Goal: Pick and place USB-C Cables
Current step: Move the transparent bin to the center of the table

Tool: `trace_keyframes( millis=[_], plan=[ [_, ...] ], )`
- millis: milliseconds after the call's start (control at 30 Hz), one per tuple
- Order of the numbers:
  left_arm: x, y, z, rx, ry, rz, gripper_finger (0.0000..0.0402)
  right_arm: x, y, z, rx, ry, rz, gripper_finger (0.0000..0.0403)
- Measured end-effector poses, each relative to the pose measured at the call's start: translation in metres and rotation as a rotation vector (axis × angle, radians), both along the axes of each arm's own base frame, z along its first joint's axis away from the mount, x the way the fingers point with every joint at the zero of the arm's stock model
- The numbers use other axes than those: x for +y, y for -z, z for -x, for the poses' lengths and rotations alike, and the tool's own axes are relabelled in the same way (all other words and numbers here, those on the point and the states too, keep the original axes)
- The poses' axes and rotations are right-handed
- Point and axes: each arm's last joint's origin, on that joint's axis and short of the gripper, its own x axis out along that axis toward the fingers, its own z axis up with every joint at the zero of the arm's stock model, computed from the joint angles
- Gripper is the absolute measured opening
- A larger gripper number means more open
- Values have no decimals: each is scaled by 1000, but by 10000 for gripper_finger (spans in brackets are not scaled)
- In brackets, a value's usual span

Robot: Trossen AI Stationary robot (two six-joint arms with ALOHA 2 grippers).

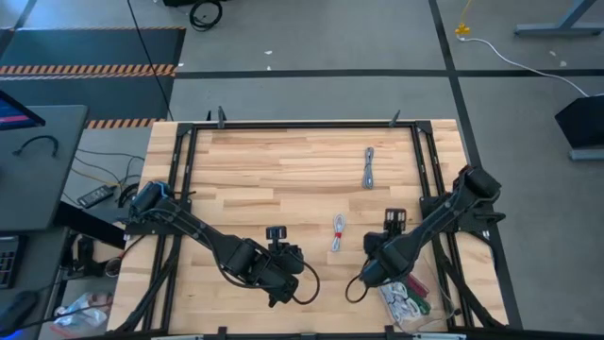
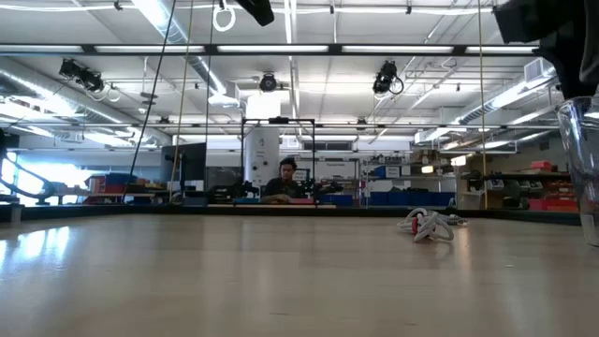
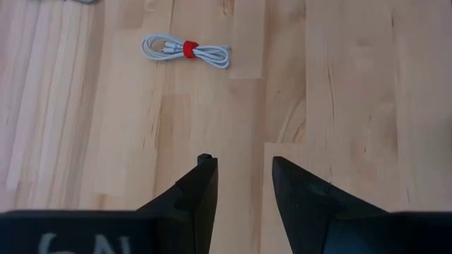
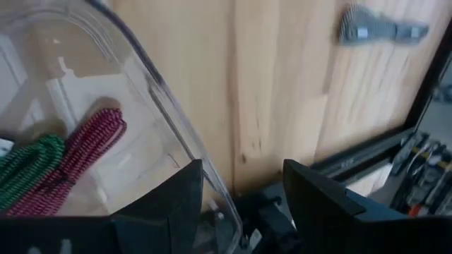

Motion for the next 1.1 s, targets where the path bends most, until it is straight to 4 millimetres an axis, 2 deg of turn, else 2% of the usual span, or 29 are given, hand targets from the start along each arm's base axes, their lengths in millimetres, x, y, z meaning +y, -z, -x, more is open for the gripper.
trace_keyframes(
  millis=[233, 500, 633, 867, 1100],
  plan=[
    [0, 0, 0, 0, 0, 0, 142, -18, 4, 23, -3, 116, 3, 201],
    [0, 0, 0, 0, 0, 0, 141, -21, 18, 23, -94, 145, -81, 191],
    [0, 0, 0, 0, 0, 0, 141, -25, 23, 22, -81, 174, -102, 147],
    [0, 0, 0, -1, -4, 3, 142, -30, 24, 22, -35, 187, -124, 20],
    [-1, 0, 0, -1, -4, 4, 141, -32, 23, 19, -65, 219, -125, 7]
  ],
)
